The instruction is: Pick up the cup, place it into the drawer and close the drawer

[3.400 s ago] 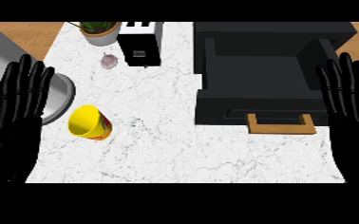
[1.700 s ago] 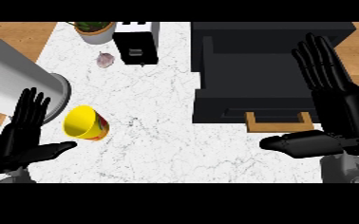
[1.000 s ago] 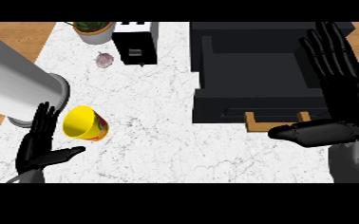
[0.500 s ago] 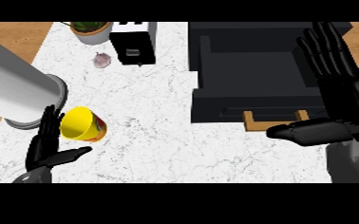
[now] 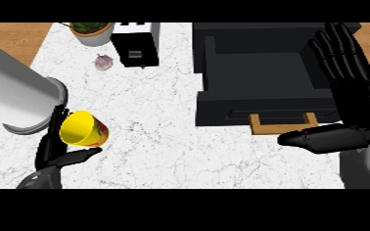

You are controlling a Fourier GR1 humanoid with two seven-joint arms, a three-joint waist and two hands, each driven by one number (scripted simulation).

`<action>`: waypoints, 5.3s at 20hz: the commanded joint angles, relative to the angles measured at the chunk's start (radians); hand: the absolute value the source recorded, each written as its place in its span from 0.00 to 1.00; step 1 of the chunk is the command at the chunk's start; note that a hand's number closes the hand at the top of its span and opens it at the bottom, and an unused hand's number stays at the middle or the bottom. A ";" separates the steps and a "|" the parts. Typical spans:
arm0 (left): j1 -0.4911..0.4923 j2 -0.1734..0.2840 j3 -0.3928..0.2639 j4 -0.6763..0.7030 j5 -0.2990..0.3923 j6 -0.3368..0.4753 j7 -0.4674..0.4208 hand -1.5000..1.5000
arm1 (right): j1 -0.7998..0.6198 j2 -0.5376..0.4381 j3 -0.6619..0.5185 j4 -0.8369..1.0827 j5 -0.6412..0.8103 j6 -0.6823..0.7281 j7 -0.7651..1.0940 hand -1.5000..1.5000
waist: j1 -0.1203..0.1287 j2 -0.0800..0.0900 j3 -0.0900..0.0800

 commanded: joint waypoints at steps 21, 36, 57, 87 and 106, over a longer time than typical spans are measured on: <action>-0.059 -0.092 0.041 -0.115 0.028 0.070 -0.257 1.00 | -0.067 -0.066 -0.079 0.047 -0.059 0.031 0.041 0.00 | 0.005 -0.001 0.001; -0.284 -0.202 -0.074 -0.287 0.001 0.000 -0.030 1.00 | -0.014 -0.034 -0.039 0.032 -0.005 0.011 0.022 0.00 | 0.027 -0.013 0.005; -0.767 -0.323 -0.427 -0.555 0.131 0.482 0.676 1.00 | 0.033 -0.048 -0.076 0.048 -0.007 0.034 -0.050 0.00 | -0.007 -0.008 0.005; -0.854 -0.323 -0.702 -0.192 0.428 0.460 0.660 0.00 | -0.157 0.006 0.090 0.113 -0.143 0.190 -0.024 1.00 | -0.186 0.045 0.005; -0.790 -0.323 -0.672 -0.228 0.631 0.519 0.441 0.00 | -0.016 -0.187 0.387 0.146 0.354 0.338 -0.016 0.00 | -0.025 0.006 0.006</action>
